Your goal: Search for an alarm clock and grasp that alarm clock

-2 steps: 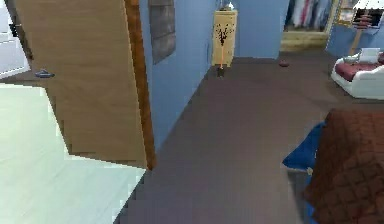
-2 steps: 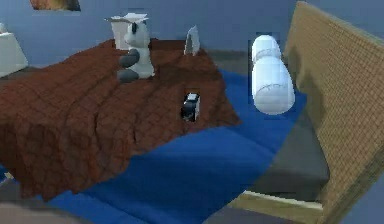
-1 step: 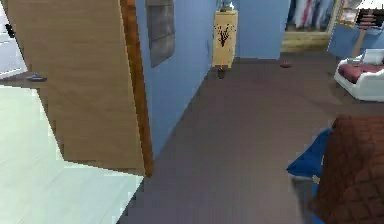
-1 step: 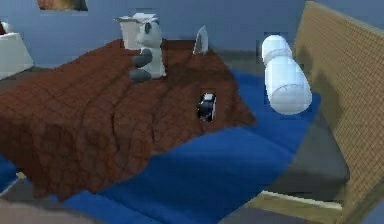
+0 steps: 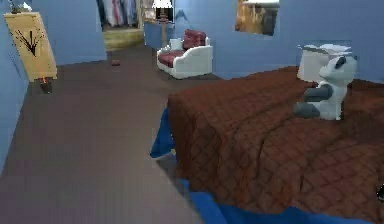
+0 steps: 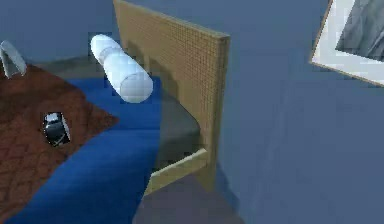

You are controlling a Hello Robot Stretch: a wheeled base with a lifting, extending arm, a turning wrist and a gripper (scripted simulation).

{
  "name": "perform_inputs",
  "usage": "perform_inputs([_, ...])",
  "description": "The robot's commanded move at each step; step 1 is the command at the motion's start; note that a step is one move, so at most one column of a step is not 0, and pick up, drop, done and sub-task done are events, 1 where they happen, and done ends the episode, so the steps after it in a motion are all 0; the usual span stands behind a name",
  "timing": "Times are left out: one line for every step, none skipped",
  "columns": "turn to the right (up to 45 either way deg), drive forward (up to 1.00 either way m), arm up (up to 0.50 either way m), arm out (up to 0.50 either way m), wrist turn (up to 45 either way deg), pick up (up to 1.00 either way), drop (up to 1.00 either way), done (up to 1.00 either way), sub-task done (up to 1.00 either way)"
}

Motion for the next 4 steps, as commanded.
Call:
perform_inputs([45.0, 0.00, 0.00, 0.00, 0.0, 0.00, 0.00, 0.00, 0.00])
perform_inputs([45.0, 0.00, 0.00, 0.00, 0.0, 0.00, 0.00, 0.00, 0.00])
perform_inputs([12.0, 0.00, 0.00, 0.00, 0.0, 0.00, 0.00, 0.00, 0.00])
perform_inputs([0.0, 0.60, 0.00, 0.00, 0.0, 0.00, 0.00, 0.00, 0.00])
